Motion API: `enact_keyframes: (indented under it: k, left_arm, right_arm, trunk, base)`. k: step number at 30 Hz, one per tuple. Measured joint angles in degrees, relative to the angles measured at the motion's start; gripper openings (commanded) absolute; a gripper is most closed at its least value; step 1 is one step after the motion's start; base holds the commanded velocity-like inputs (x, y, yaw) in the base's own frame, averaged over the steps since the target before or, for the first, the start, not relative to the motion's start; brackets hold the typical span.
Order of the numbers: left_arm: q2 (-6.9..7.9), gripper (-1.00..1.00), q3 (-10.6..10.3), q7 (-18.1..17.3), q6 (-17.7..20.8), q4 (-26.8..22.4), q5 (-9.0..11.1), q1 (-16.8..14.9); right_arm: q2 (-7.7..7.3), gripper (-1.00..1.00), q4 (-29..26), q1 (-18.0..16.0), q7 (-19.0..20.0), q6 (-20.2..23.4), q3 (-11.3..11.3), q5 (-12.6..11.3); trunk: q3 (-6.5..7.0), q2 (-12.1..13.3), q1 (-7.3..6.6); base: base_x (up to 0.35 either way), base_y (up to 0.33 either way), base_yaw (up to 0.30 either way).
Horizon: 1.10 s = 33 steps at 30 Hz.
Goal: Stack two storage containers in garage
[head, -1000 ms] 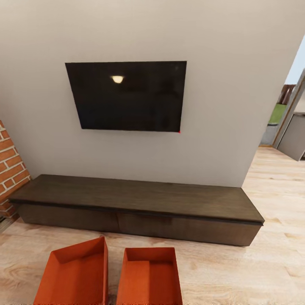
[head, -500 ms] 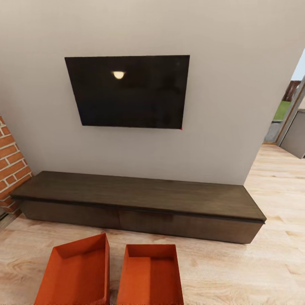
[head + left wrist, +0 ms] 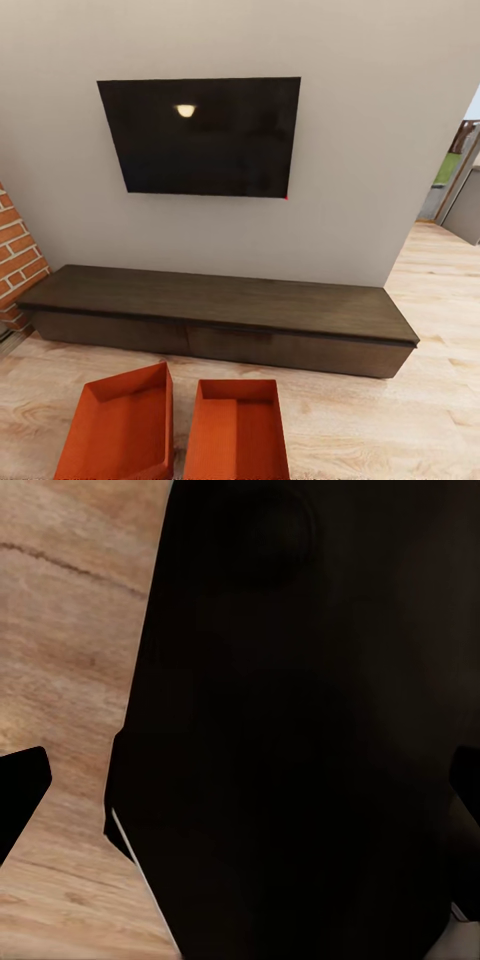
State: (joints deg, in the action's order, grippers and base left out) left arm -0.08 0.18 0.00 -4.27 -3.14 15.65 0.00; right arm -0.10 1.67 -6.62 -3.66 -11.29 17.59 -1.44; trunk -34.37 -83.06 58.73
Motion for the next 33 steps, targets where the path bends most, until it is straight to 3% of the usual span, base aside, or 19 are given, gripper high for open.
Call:
enact_keyframes:
  k: [33]
  left_arm:
    - [0.00, 1.00, 0.00, 0.00, 0.00, 0.00, 0.00, 0.00]
  right_arm:
    - [0.07, 1.00, 0.00, -0.03, -0.21, -0.25, 0.03, -0.08]
  trunk:
    - [-3.06, 0.00, 0.00]
  base:
    - [0.000, 0.000, 0.000]
